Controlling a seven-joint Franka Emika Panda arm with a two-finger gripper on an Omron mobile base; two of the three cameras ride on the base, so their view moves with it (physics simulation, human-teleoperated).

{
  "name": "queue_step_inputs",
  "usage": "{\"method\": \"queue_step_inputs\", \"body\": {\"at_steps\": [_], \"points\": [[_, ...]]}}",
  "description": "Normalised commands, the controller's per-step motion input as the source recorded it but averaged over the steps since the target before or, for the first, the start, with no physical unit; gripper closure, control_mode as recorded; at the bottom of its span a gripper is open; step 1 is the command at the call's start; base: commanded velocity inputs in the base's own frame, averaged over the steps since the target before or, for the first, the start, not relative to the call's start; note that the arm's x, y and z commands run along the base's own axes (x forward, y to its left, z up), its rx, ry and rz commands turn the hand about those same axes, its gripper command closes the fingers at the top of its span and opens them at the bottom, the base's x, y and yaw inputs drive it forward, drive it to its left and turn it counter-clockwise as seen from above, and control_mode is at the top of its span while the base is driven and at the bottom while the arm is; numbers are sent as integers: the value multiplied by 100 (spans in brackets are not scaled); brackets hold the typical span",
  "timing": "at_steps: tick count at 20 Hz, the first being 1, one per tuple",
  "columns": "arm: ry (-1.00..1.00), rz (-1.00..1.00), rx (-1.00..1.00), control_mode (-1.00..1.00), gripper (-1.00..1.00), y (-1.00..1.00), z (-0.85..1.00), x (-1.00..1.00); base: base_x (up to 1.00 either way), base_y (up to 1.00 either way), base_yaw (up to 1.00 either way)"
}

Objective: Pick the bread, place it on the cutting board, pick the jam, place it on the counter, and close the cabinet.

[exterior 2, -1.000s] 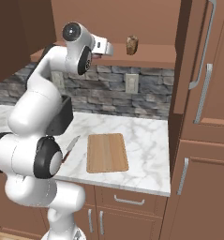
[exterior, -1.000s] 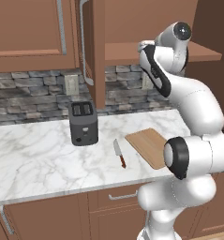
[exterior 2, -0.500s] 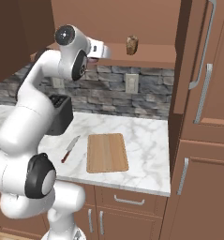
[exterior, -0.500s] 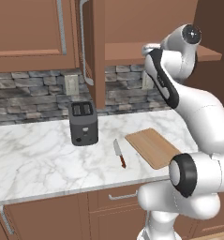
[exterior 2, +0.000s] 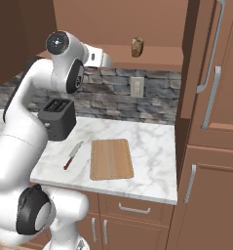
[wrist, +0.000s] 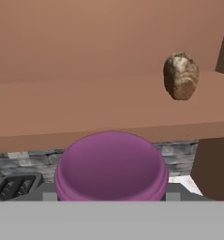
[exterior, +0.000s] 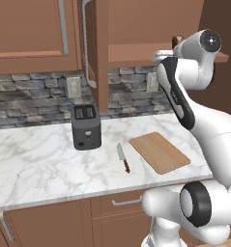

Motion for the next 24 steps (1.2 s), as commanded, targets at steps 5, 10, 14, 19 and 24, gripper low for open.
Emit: {"method": "queue_step_inputs", "body": {"at_steps": [5,10,14,19,24], "points": [[0,0,0,-100,100,0,-12,-47,0,0,0],[0,0,0,-100,100,4,-22,-38,0,0,0],[0,0,0,-100,100,20,-35,-30,0,0,0],[0,0,0,-100,100,24,-34,-21,0,0,0],[0,0,0,-100,100,26,-28,-13,0,0,0]]}}
